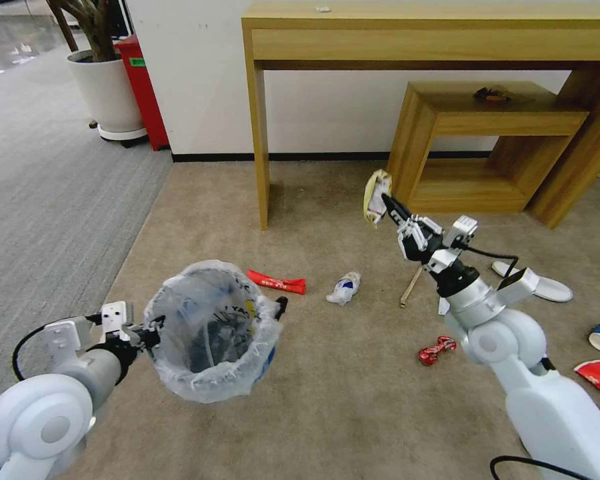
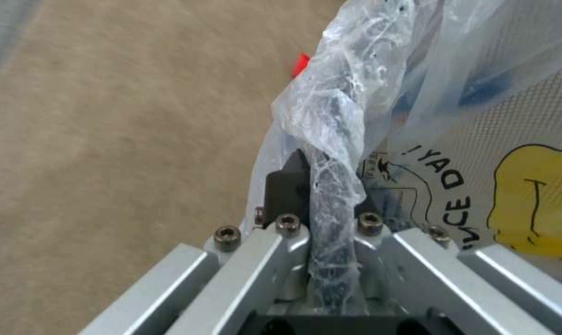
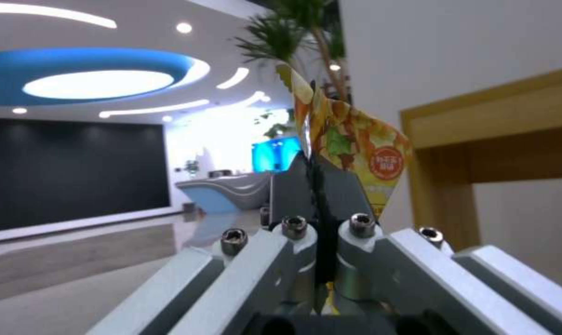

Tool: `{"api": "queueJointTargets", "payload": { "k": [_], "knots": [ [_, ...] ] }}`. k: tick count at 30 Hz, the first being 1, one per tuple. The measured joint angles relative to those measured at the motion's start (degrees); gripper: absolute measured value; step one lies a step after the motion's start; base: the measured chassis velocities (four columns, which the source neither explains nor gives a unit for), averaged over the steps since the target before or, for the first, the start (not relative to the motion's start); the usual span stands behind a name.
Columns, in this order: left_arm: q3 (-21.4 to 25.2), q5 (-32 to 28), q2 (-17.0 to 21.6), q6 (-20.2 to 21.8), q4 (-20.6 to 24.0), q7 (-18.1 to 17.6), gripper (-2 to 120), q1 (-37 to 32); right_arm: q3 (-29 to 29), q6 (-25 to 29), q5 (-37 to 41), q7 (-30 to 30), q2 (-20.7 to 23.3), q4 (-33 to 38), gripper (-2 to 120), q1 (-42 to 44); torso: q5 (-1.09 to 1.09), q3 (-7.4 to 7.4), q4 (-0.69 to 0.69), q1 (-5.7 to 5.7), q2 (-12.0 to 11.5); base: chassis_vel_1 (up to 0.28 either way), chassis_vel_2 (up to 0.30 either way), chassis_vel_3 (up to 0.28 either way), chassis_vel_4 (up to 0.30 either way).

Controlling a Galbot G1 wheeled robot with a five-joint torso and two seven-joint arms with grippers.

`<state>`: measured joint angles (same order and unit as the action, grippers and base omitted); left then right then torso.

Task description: Pick up the trash bin and place the garbage on the floor into it.

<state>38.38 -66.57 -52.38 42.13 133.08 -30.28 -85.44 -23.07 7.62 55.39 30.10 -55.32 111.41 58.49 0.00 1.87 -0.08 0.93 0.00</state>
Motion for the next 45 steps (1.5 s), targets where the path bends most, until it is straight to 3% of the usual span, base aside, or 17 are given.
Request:
{"api": "queueJointTargets", "payload": {
  "k": [12,24,36,45],
  "knots": [
    [-8.34,-1.31,3.59,0.0,-1.14,2.9,0,4.75,7.5,0.94,0.02,4.42,2.18,-0.3,0,-4.77,0.0,0.0,0.0,0.0,0.0,0.0,0.0,0.0,0.0],
    [-13.8,0.29,1.26,0.0,-4.19,6.05,0,11.83,12.97,1.68,-3.25,9.9,0.86,-3.0,0,-4.36,0.0,0.0,0.0,0.0,0.0,0.0,0.0,0.0,0.0],
    [-15.94,0.12,-0.28,0.0,-6.03,6.38,0,16.49,12.35,1.59,-6.81,16.82,1.6,-3.28,0,-1.28,0.0,0.0,-0.01,0.0,0.0,0.0,0.0,0.0,0.0],
    [-15.63,0.02,-0.63,0.0,-5.72,6.5,0,16.46,12.79,1.55,-8.94,18.35,1.11,-4.12,0,-0.37,0.0,0.0,0.0,0.0,0.0,0.0,0.0,0.0,0.0]
  ]
}}
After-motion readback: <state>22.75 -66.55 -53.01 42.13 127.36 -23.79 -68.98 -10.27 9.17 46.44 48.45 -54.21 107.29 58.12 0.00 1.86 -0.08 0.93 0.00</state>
